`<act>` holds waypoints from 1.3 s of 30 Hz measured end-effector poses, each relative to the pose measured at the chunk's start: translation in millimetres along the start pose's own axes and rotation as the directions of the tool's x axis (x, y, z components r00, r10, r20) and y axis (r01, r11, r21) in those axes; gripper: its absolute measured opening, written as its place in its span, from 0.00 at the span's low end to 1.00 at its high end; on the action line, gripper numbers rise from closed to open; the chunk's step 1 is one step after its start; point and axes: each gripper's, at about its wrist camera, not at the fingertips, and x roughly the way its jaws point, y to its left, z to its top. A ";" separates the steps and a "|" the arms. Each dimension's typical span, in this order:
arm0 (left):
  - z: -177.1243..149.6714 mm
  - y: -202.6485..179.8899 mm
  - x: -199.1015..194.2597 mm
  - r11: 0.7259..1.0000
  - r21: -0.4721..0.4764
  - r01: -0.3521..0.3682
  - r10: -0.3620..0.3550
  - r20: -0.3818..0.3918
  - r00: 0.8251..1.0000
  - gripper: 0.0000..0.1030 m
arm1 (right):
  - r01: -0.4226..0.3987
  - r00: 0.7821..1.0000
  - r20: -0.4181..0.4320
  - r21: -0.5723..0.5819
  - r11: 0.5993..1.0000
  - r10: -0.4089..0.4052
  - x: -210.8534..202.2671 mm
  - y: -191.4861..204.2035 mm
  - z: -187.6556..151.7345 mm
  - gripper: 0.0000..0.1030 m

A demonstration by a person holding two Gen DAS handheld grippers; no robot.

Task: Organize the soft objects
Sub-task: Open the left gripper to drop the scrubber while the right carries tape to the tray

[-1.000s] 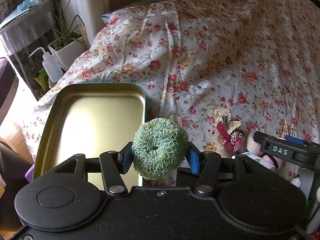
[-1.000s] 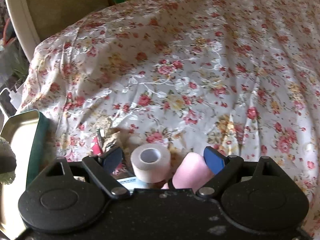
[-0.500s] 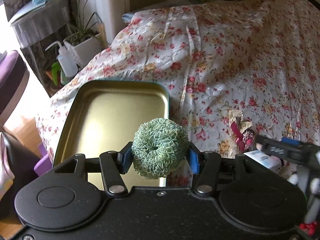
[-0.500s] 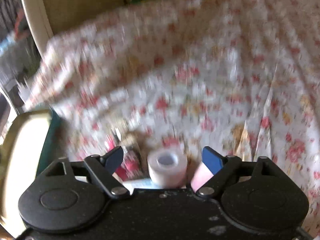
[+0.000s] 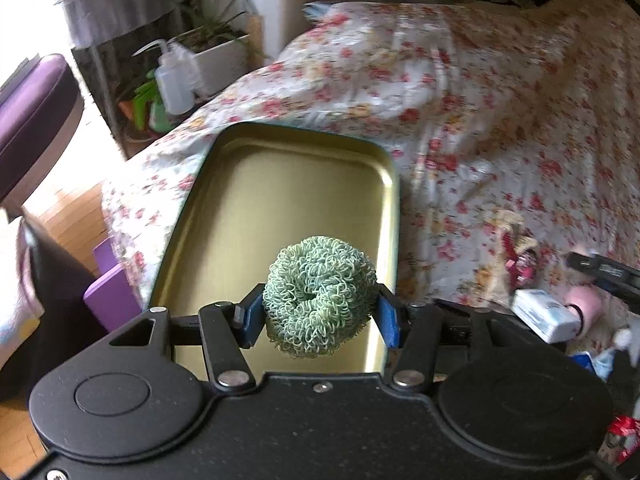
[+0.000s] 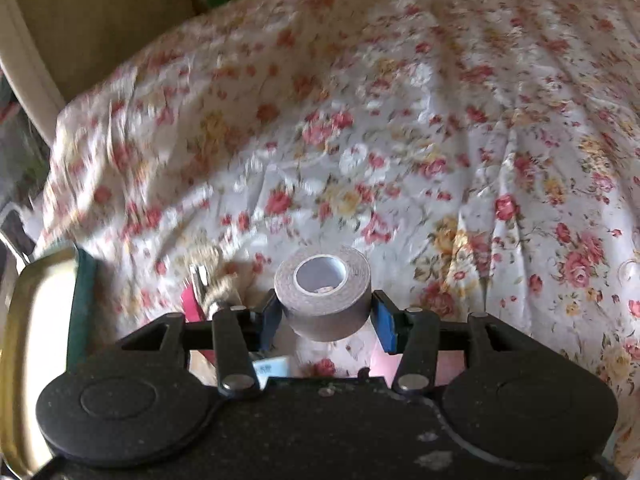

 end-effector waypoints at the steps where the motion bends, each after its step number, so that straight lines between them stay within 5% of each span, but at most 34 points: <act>1: 0.8 4.7 1.9 1.000 -0.013 -0.009 0.009 -0.007 1.000 0.51 | -0.011 1.000 0.019 0.000 1.000 0.011 -7.2 0.3 0.8 0.46; 9: 4.7 34.9 21.5 0.993 -0.104 -0.060 0.051 -0.086 0.995 0.51 | -0.142 0.983 0.102 -0.124 0.982 0.155 -51.9 45.6 -11.3 0.47; 18: 6.5 39.7 20.3 0.990 -0.121 -0.071 0.061 -0.085 0.994 0.51 | -0.291 0.948 0.029 -0.319 0.902 0.316 -77.8 130.4 -52.2 0.47; 30: 12.2 59.6 13.3 0.982 -0.176 -0.063 0.058 -0.033 0.998 0.58 | -0.364 0.923 -0.070 -0.482 0.797 0.379 -73.7 214.5 -100.6 0.52; 31: 13.1 61.4 12.5 0.981 -0.179 -0.067 0.064 -0.024 0.998 0.62 | -0.370 0.920 -0.071 -0.485 0.793 0.386 -74.3 216.8 -103.3 0.59; 39: 15.1 66.3 11.0 0.980 -0.183 -0.080 0.080 -0.007 0.997 0.64 | -0.366 0.921 -0.065 -0.478 0.798 0.383 -76.6 211.6 -102.3 0.59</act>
